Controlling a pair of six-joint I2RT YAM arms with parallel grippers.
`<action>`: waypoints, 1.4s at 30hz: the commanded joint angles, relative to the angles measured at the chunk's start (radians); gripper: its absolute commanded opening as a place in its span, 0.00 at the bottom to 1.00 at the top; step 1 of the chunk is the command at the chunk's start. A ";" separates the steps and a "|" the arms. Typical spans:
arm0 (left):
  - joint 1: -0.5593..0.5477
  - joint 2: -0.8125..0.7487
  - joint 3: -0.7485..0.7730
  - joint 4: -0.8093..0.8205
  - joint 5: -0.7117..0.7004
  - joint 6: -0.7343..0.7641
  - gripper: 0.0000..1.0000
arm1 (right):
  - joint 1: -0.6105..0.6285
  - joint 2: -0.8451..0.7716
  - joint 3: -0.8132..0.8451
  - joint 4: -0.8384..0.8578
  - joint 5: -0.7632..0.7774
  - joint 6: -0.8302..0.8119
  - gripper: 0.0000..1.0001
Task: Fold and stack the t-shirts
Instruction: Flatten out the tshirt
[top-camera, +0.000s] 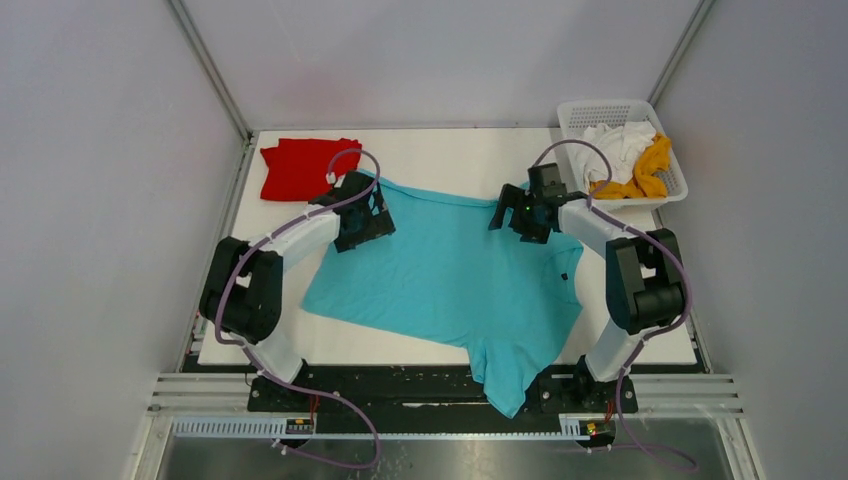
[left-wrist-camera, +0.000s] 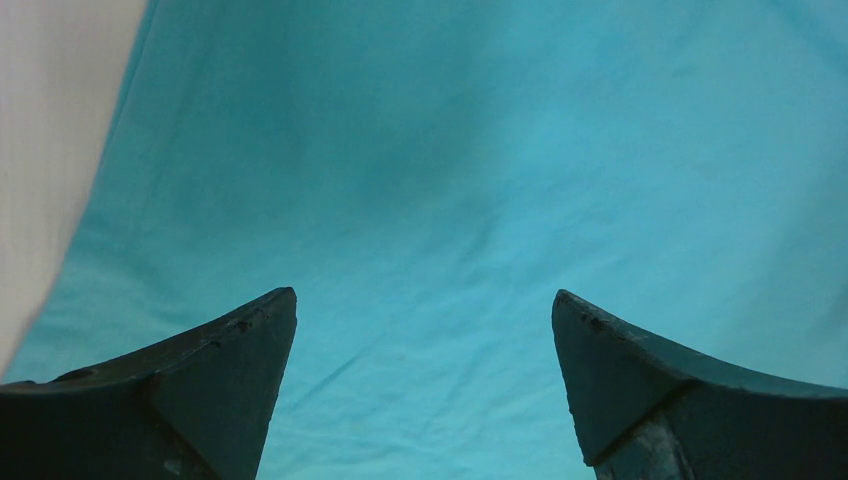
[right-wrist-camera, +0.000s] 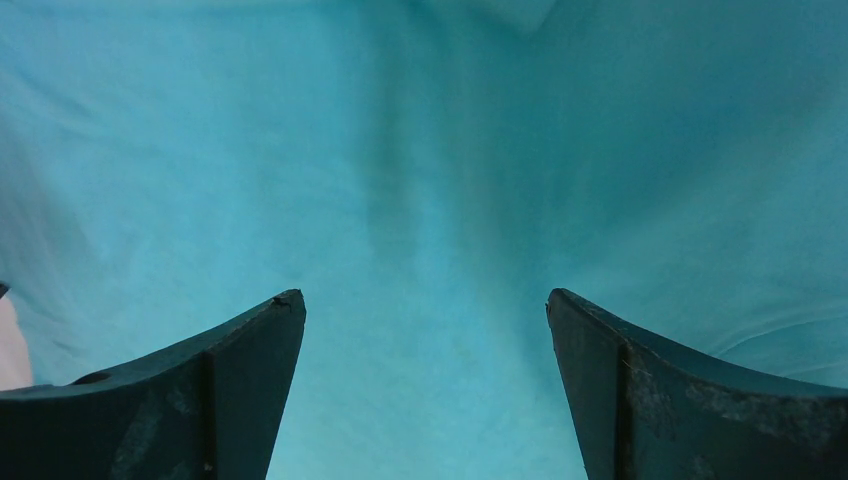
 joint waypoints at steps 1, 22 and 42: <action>0.007 -0.005 -0.098 0.100 0.060 -0.018 0.99 | 0.070 -0.029 -0.039 -0.007 0.010 0.013 1.00; -0.044 -0.444 -0.507 -0.248 0.057 -0.165 0.99 | 0.167 -0.393 -0.553 -0.128 0.039 0.133 0.99; -0.080 -0.097 -0.165 0.059 0.227 -0.071 0.99 | 0.105 0.005 -0.021 0.084 0.135 0.191 0.99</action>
